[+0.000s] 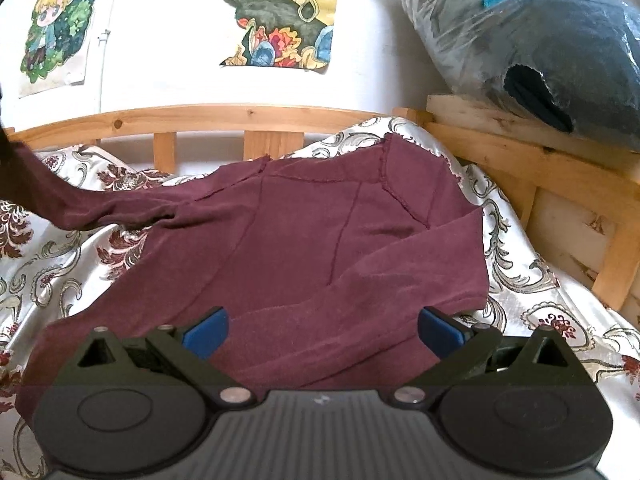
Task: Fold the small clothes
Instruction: 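Carry the held sleeve across the shirt body with the left gripper and release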
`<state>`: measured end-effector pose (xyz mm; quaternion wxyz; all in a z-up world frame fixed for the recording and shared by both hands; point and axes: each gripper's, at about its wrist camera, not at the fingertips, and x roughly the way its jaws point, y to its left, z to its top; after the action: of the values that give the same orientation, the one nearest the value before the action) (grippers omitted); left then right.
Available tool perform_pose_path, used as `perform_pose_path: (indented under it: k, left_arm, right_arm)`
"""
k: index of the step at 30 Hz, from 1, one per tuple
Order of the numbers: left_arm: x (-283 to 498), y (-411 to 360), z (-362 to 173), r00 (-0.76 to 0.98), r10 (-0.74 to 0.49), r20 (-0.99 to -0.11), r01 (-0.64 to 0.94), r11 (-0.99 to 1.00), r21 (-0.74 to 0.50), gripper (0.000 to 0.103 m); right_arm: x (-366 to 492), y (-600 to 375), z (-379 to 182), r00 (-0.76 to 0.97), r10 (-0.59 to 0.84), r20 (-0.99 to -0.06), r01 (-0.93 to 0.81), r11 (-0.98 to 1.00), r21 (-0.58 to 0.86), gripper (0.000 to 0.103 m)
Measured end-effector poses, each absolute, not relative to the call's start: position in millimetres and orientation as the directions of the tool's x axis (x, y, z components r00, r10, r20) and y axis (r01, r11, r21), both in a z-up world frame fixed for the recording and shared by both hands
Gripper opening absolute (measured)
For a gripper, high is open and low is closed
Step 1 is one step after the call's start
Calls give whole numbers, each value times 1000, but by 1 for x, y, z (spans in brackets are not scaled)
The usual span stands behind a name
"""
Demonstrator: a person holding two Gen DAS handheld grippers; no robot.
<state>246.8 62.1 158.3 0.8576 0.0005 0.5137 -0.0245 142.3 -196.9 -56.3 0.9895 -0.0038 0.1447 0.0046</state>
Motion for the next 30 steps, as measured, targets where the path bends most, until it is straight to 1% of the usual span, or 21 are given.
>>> perform_pose_path:
  k: [6,9,13,17,19,22,25,26,29,30]
  left_arm:
    - [248,-20,177,467,-158,-870,234,971,-50,3]
    - [258,-62,170,418,-219,-882,326,942,-80,3]
    - [277,-112,147,372,-246,-895,416,906,-77,3]
    - [303,-150,117,345,-262,-901,461,884,-80,3]
    - [312,-163,102,372,-273,-887,471,879,-73,3]
    - [321,-175,87,427,-291,-856,477,877,-60,4]
    - [329,-182,71,435,-307,-847,462,883,-83,5]
    - [331,-182,68,428,-318,-846,458,884,-100,7]
    - [335,-183,63,414,-321,-852,442,889,-120,21]
    - [335,-182,64,413,-328,-850,441,888,-128,21]
  right_arm:
    - [134,-206,-43,970,38,-241,-32,999,27,103]
    - [135,-219,-39,975,-3,-223,12,999,37,103]
    - [140,-247,-37,972,-68,-227,85,994,65,103]
    - [147,-274,-41,951,-132,-278,155,986,64,103]
    - [151,-283,-45,939,-163,-302,187,981,52,103]
    - [155,-292,-50,925,-217,-313,248,967,62,103]
    - [157,-296,-55,919,-217,-328,260,961,92,103]
    - [158,-296,-56,919,-215,-332,259,961,97,103]
    - [161,-291,-58,919,-195,-343,239,967,91,103]
    - [161,-288,-58,920,-188,-343,230,970,86,103]
